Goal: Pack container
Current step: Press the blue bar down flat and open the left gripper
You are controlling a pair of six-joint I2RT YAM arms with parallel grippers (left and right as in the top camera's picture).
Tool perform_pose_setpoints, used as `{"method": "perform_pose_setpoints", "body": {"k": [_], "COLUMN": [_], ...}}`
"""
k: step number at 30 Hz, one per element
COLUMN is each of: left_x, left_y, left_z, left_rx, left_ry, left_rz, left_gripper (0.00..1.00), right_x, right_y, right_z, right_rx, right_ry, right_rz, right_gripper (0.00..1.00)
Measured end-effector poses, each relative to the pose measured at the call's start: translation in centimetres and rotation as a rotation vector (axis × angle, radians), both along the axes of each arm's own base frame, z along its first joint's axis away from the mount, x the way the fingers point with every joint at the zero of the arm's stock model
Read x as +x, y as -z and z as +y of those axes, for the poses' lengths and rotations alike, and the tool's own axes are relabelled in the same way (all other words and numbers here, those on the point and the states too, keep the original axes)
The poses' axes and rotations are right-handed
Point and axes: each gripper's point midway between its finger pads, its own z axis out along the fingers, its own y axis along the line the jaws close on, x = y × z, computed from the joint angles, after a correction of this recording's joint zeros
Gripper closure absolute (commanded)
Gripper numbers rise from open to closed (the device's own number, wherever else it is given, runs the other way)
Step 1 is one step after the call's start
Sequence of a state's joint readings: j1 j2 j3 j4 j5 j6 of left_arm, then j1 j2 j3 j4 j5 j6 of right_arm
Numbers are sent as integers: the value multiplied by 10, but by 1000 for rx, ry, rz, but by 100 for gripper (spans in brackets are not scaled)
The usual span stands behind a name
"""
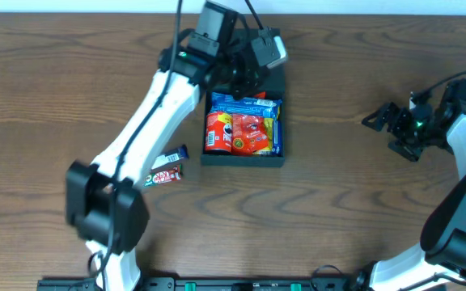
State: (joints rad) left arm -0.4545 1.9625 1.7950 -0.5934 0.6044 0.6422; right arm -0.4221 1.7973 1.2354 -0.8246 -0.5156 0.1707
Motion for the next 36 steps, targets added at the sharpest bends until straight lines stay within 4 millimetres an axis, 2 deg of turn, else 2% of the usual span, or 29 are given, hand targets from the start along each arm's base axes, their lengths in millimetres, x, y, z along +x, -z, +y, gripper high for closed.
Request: {"method": "perform_pose_setpoints", "body": {"k": [5,6,9,15,21,26,28,31,36], "left_x": [18,20,25,33,30,13,0,-18,-29], "left_y": [73,84,101,97,73,53,45,43,37], "left_z": [-20,-22,-22,-22,-19,-2,-1,-3,-9], "left_rx": [-62,-70,-80,-144,-277,-372,-399,-395,-409], "left_ry": [-189,-231,-349,-465,-421,-295,-213,-142,-61], "left_rz": [306,356,457,544,683,861,908,947,936], "left_gripper": [94,94,94,94,94,94,94,94,94], "right_x": [2,2,1,1,1,2,2,2,2], "right_y": [0,0,0,0,0,0,0,-1,-1], "right_z": [-1,-1,-1,-1,0,-1,-1,-1,-1], "right_rx": [-4,-5,-9,-15,-19,-23,-24,-24,-24], "right_ry": [-1,-3,-15,-30,-43,-46,-46,-46,-46], "right_rz": [-9,-10,-13,-18,-22,-28,-30,-31,-31], "right_gripper": [1,1,1,1,1,1,1,1,1]}}
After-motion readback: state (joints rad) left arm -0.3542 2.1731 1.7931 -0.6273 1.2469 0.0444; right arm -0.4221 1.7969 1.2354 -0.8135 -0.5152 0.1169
